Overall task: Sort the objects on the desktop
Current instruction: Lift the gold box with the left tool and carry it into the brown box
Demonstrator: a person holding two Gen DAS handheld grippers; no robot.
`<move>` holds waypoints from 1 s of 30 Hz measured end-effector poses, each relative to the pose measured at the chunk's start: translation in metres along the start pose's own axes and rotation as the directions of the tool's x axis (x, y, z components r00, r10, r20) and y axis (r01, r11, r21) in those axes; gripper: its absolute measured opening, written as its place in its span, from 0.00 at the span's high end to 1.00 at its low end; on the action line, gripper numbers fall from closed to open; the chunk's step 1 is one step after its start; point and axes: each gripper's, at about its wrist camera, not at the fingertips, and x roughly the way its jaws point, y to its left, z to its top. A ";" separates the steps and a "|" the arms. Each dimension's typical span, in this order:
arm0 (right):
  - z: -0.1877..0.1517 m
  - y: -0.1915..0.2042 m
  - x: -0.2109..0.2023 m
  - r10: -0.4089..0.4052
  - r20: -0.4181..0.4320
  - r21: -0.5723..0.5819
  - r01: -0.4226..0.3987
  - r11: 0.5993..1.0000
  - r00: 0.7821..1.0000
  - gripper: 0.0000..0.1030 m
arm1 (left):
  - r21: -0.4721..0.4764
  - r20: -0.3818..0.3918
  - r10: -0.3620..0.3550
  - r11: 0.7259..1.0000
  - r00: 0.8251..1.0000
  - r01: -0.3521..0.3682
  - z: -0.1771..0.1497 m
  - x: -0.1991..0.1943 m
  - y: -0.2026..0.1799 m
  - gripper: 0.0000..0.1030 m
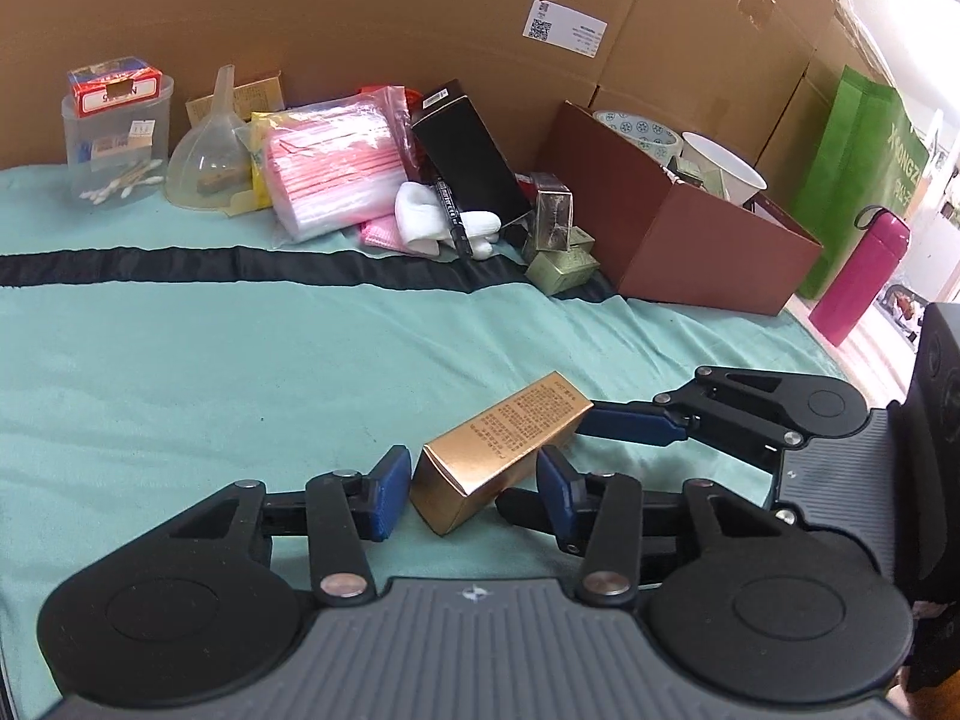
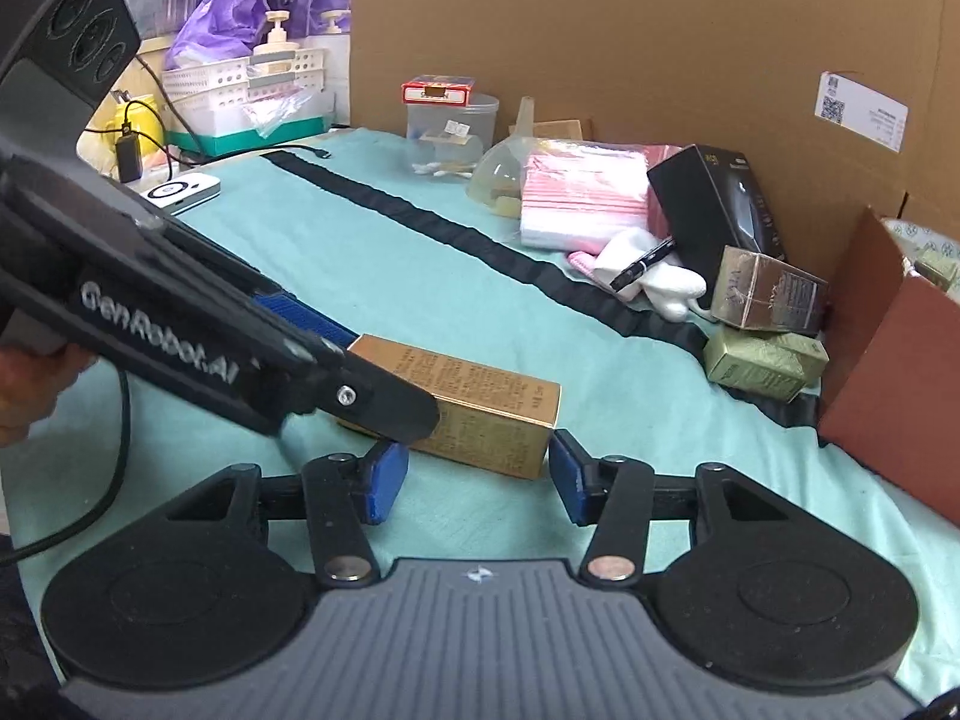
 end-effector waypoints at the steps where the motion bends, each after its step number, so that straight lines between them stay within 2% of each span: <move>1: 0.000 0.001 0.000 -0.005 0.001 0.001 0.005 1.000 1.000 0.52 | 0.001 0.002 0.000 1.000 1.000 0.000 0.000 -0.001 -0.001 0.54; 7: -0.001 -0.005 -0.014 -0.041 0.032 0.042 0.040 0.998 0.999 0.55 | 0.036 0.044 -0.024 0.999 0.999 0.022 0.014 -0.006 -0.015 0.54; 13: 0.010 -0.029 -0.046 -0.148 0.118 0.076 0.140 0.987 0.982 0.55 | 0.113 0.117 -0.102 0.990 0.988 0.089 0.051 -0.006 -0.049 0.54; 17: 0.018 -0.053 -0.068 -0.238 0.176 0.108 0.221 0.969 0.955 0.55 | 0.188 0.169 -0.158 0.974 0.973 0.126 0.081 0.000 -0.079 0.54; 24: 0.028 -0.106 -0.092 -0.398 0.221 0.173 0.366 0.914 0.890 0.55 | 0.307 0.213 -0.246 0.936 0.946 0.174 0.125 0.020 -0.129 0.55; 30: 0.029 -0.151 -0.095 -0.479 0.217 0.232 0.432 0.872 0.851 0.55 | 0.353 0.212 -0.270 0.917 0.939 0.184 0.149 0.050 -0.159 0.55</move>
